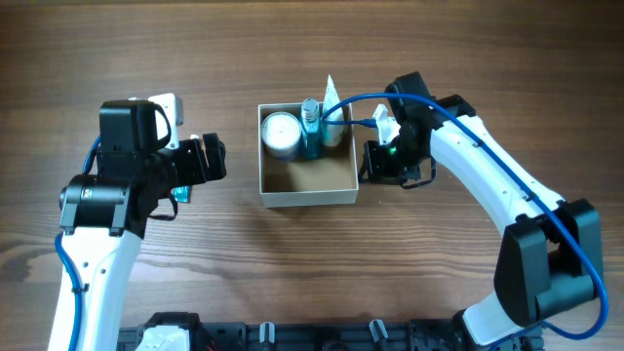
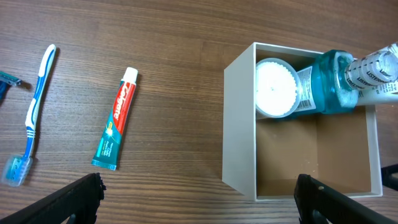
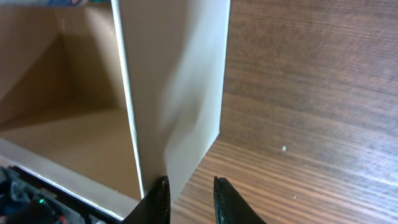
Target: Pack container
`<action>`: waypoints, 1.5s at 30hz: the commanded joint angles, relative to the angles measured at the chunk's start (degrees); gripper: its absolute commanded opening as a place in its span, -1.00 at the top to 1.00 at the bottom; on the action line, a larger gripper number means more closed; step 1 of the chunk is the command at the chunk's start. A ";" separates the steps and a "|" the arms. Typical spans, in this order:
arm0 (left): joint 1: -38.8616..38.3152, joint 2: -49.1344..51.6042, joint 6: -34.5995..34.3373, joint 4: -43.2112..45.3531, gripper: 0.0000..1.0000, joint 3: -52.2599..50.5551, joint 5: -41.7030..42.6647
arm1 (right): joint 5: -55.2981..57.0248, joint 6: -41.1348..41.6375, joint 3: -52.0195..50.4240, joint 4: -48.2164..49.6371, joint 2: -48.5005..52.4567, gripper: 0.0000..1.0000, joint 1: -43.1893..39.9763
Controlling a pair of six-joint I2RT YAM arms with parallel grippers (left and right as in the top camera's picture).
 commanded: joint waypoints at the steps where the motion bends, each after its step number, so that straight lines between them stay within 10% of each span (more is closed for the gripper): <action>1: -0.20 0.04 -0.70 -0.07 -1.00 0.74 -0.52 | 7.69 -0.48 3.17 -0.72 -1.01 0.49 -1.33; 4: -0.20 0.04 -0.70 -0.13 -1.00 0.74 -0.55 | 25.59 8.00 10.10 -4.48 -6.62 0.35 -7.26; 6: -0.20 0.04 1.29 0.07 -1.00 0.74 -0.59 | 27.23 8.37 12.39 -3.93 -12.90 -0.22 -13.05; 10: 0.13 2.58 1.14 0.85 -0.99 0.74 -7.78 | 26.99 7.19 12.61 -5.44 -24.65 -0.49 -27.19; 23: 8.20 35.19 16.26 14.08 -0.99 0.74 -8.46 | 23.06 1.31 12.07 -12.39 -22.75 -0.54 -34.60; 45: 8.17 44.94 16.02 18.16 -0.98 0.74 -7.80 | 23.06 0.46 12.02 -12.44 -22.62 -0.55 -34.60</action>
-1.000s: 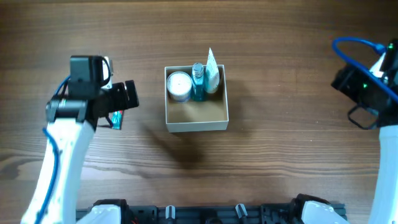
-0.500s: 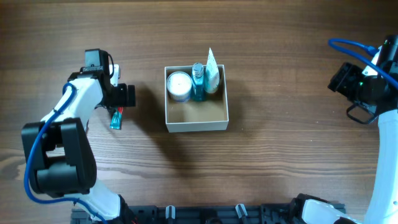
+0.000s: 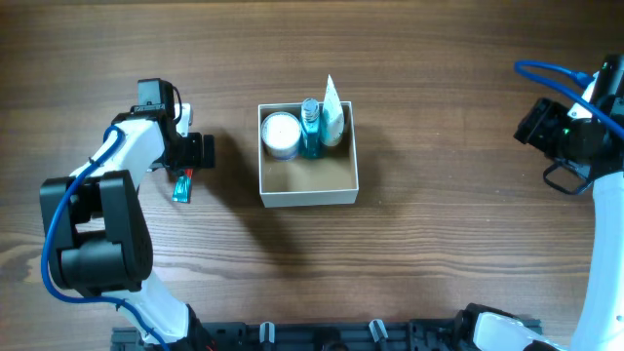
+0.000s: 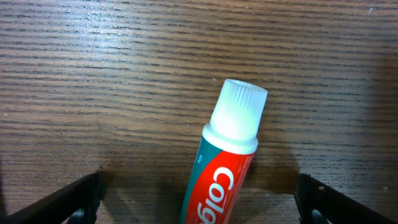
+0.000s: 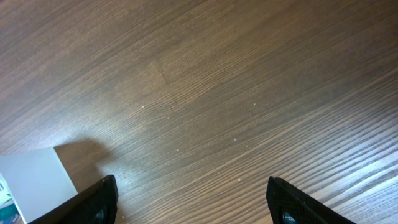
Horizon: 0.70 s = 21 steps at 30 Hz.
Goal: Pack container
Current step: 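Reach the left gripper to the Colgate toothpaste tube and grasp it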
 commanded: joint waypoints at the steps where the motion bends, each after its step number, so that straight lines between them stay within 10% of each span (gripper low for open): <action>1: 0.26 2.03 0.68 -0.57 -0.91 0.17 0.24 | -0.90 -1.01 -0.31 0.09 0.52 -0.55 -0.17; 7: 0.26 2.03 0.68 -1.68 0.24 0.17 0.26 | -0.90 -1.01 -0.31 0.11 0.52 -0.55 -0.17; 21: 0.26 0.04 0.70 -1.64 0.84 0.42 0.24 | -0.90 -1.03 -0.31 0.11 0.52 -0.55 -0.17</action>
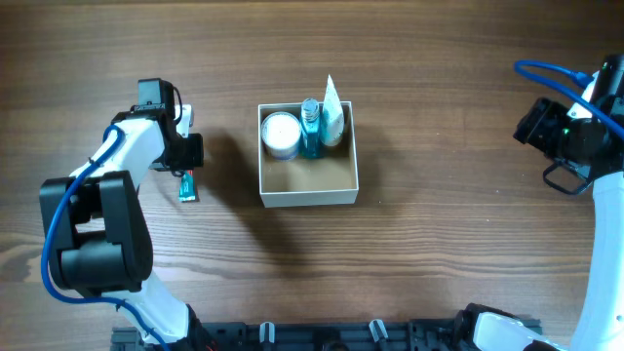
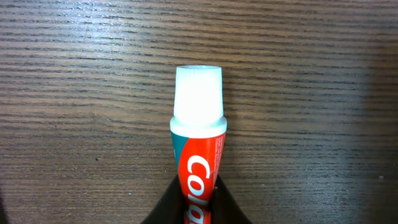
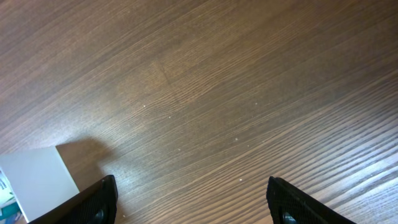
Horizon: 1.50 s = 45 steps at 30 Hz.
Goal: Pack container
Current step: 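Reach the left gripper to the Colgate toothpaste tube and grasp it, then lay the toothpaste tube in the box front with the left gripper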
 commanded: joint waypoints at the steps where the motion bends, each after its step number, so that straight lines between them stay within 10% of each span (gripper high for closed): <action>1: 0.26 -0.63 0.20 -0.24 0.86 0.13 -0.15 | -0.48 -1.03 -0.31 0.13 0.52 -0.55 -0.17; 10: -7.19 -19.10 1.25 -3.72 0.93 3.76 -0.13 | -0.48 -1.03 -0.31 0.17 0.52 -0.55 -0.17; 17: -28.41 -34.56 21.90 -4.28 0.92 3.74 8.92 | -0.48 -1.14 -0.31 0.35 0.52 -0.55 -0.17; 24: -40.28 -29.22 23.19 -5.55 0.92 3.72 10.14 | -0.48 -1.16 -0.31 0.39 0.52 -0.55 -0.17; 38: -39.69 -13.31 27.30 -3.26 0.92 3.72 4.52 | -0.48 -1.14 -0.31 0.33 0.52 -0.55 -0.17; 45: -39.60 -13.31 27.21 -2.97 0.31 3.74 1.88 | -0.48 -1.16 -0.31 0.31 0.52 -0.55 -0.17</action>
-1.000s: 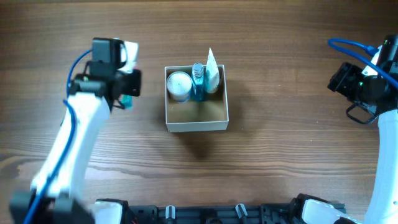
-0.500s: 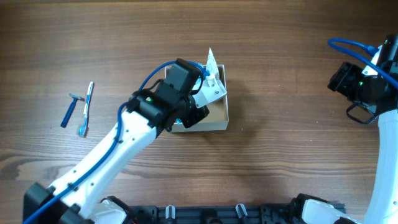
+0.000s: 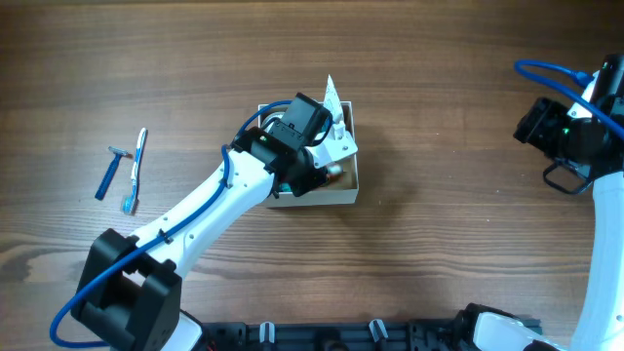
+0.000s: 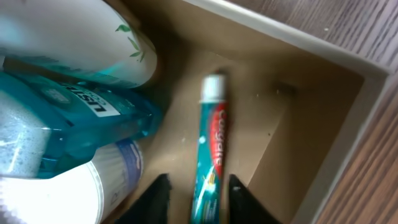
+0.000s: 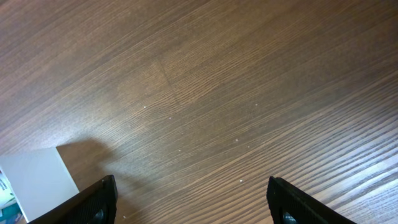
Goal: Pack container
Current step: 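Lay the toothpaste tube in the box front with the left gripper, then grasp the blue-white toothbrush with the left gripper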
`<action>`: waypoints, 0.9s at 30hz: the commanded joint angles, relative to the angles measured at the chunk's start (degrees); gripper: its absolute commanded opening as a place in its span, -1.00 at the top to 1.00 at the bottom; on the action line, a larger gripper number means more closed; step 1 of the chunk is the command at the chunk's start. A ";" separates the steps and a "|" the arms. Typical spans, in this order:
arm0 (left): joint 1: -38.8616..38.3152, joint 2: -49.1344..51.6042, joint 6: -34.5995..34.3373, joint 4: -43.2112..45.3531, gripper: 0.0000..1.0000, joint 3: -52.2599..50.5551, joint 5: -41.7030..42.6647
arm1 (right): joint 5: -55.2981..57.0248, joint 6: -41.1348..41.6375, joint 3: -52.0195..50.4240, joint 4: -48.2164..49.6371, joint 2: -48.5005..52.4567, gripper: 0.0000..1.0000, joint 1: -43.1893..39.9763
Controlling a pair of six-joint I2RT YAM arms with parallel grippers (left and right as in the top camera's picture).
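Observation:
A white cardboard box (image 3: 336, 198) stands mid-table. Inside it are a blue mouthwash bottle (image 4: 81, 106), a white jar (image 4: 68, 193) and a white tube (image 4: 93, 43) along one side. A red and teal toothpaste tube (image 4: 211, 149) lies on the box floor. My left gripper (image 4: 198, 193) reaches into the box, open, its fingers either side of the toothpaste's tail with gaps showing. My right gripper (image 5: 193, 199) hangs wide open and empty over bare wood at the far right (image 3: 561, 136).
A blue and white toothbrush (image 3: 134, 171) and a blue razor (image 3: 107, 173) lie on the table at the left. The box corner (image 5: 31, 180) shows at the lower left of the right wrist view.
My left gripper, then shut on the toothpaste at the table's left, is now inside the box and open, with the toothpaste lying on the box floor. The right arm has not moved.
First my right gripper was at the box's right wall and my left hovered left of the box. Then the right was far right and the left was open around the toothpaste, then shut on it. Now the toothpaste lies in the box.

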 commanded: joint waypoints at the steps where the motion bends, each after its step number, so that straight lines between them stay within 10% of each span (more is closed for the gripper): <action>1: 0.35 -0.50 0.42 0.15 0.46 0.46 -3.74 | -0.48 -1.14 -0.31 0.09 0.52 -0.56 -0.17; 4: 0.35 -5.14 -1.03 -0.81 0.79 0.46 -5.29 | -0.46 -1.16 -0.31 0.11 0.52 -0.55 -0.17; 9: 3.89 -20.35 -12.66 -2.54 -0.99 0.46 -15.98 | -0.48 -1.16 -0.31 0.13 0.52 -0.56 -0.17; 20: 47.78 -13.60 -28.37 -5.51 -0.99 0.28 -7.74 | -0.50 -1.14 -0.31 0.13 0.52 -0.56 -0.17; 27: 54.40 7.61 -29.46 -3.43 -0.99 0.28 -3.30 | -0.50 -1.16 -0.31 0.11 0.52 -0.56 -0.17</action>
